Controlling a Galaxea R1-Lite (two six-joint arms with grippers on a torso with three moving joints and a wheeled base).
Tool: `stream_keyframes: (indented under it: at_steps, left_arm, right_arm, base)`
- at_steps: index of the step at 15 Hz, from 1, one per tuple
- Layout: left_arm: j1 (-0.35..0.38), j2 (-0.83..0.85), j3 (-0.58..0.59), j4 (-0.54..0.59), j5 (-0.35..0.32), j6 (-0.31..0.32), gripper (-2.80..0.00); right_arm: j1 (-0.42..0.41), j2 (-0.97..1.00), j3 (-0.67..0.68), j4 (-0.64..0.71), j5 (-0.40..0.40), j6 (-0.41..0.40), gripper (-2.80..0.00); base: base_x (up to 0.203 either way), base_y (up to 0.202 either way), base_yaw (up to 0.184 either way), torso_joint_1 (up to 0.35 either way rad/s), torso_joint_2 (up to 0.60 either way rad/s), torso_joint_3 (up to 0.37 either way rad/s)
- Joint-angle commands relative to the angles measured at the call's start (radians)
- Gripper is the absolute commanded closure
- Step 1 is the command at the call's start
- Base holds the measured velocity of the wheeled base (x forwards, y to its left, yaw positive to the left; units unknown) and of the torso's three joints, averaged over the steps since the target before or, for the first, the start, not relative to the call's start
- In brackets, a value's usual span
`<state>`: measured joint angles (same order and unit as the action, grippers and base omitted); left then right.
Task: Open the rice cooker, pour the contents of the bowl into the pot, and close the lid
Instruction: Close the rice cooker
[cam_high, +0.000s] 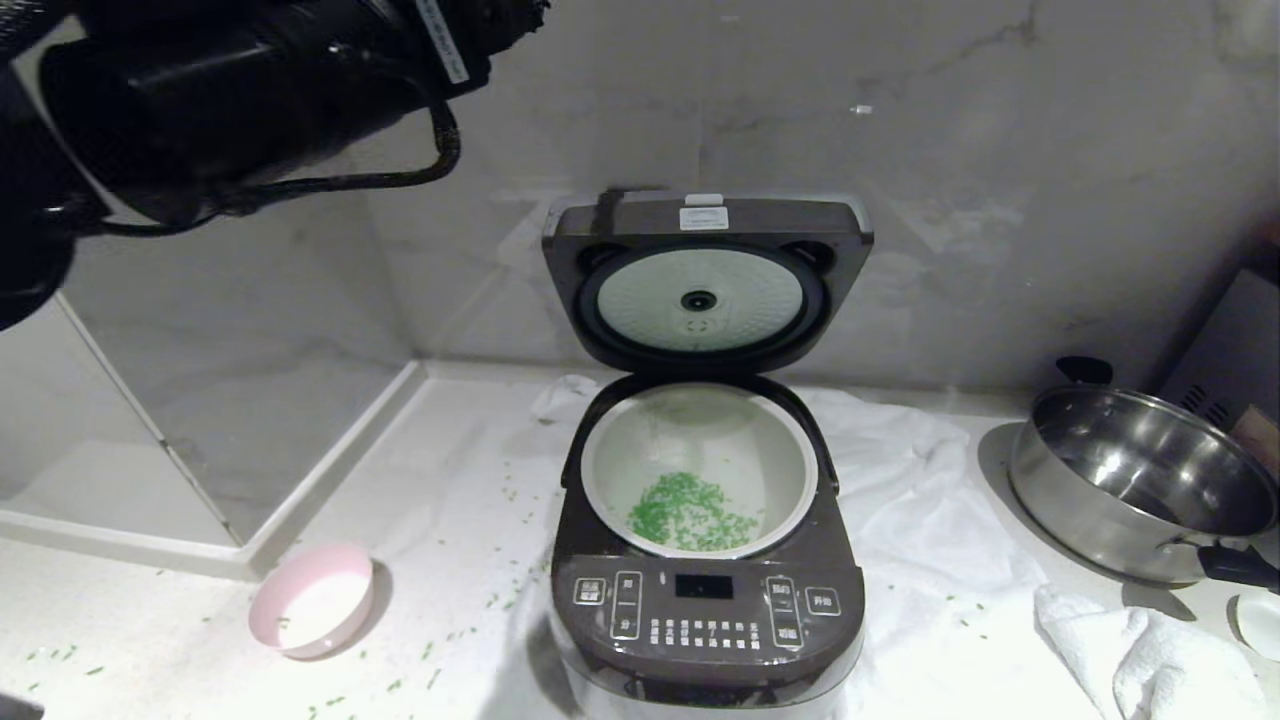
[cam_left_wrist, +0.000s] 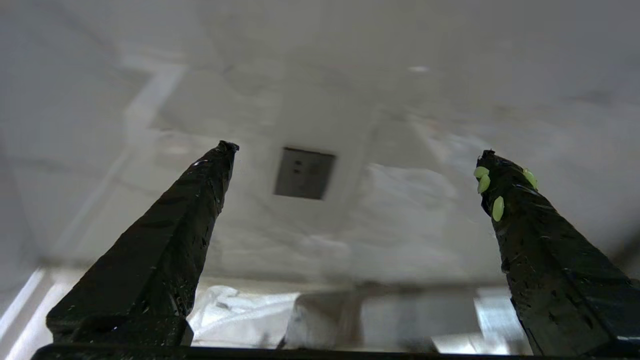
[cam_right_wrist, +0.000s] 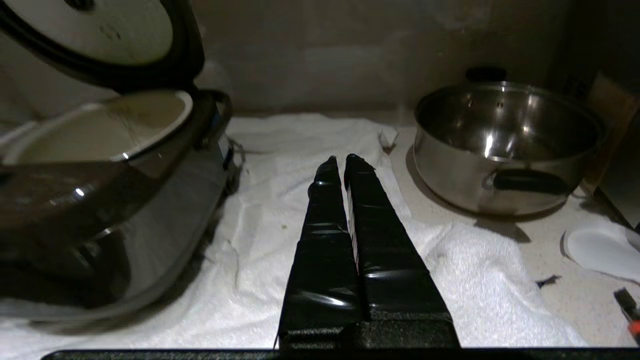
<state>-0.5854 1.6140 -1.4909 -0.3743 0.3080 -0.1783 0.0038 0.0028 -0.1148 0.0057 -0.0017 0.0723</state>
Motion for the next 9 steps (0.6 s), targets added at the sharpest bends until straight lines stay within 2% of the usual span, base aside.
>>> stream_keyframes:
  at_steps: [1, 2, 3, 5, 9]
  left_arm:
    - [-0.042, 0.098, -0.040, 0.005, 0.057, -0.001, -2.80]
    - [-0.046, 0.084, -0.031, 0.022, 0.056, -0.001, -2.80]
    - [-0.047, 0.071, -0.030, 0.046, 0.056, -0.001, 0.00]
    - [-0.047, 0.058, -0.044, 0.078, 0.054, -0.001, 0.00]
    - [-0.048, 0.080, -0.087, 0.074, 0.051, -0.001, 0.00]
  right_arm:
    - [0.000, 0.024, -0.073, 0.019, 0.007, 0.004, 0.00]
    - [0.001, 0.037, -0.085, 0.023, 0.008, 0.004, 0.00]
    - [0.001, 0.038, -0.085, 0.023, 0.009, 0.004, 0.00]
    - [0.001, 0.068, -0.112, 0.023, 0.012, 0.008, 0.00]
    - [0.005, 0.148, -0.196, 0.020, 0.042, 0.050, 0.00]
  base:
    - [0.000, 0.000, 0.000, 0.000, 0.00, 0.000]
    - [0.000, 0.000, 0.000, 0.000, 0.00, 0.000]
    - [0.000, 0.000, 0.000, 0.000, 0.00, 0.000]
    - [0.000, 0.000, 0.000, 0.000, 0.00, 0.000]
    - [0.000, 0.000, 0.000, 0.000, 0.00, 0.000]
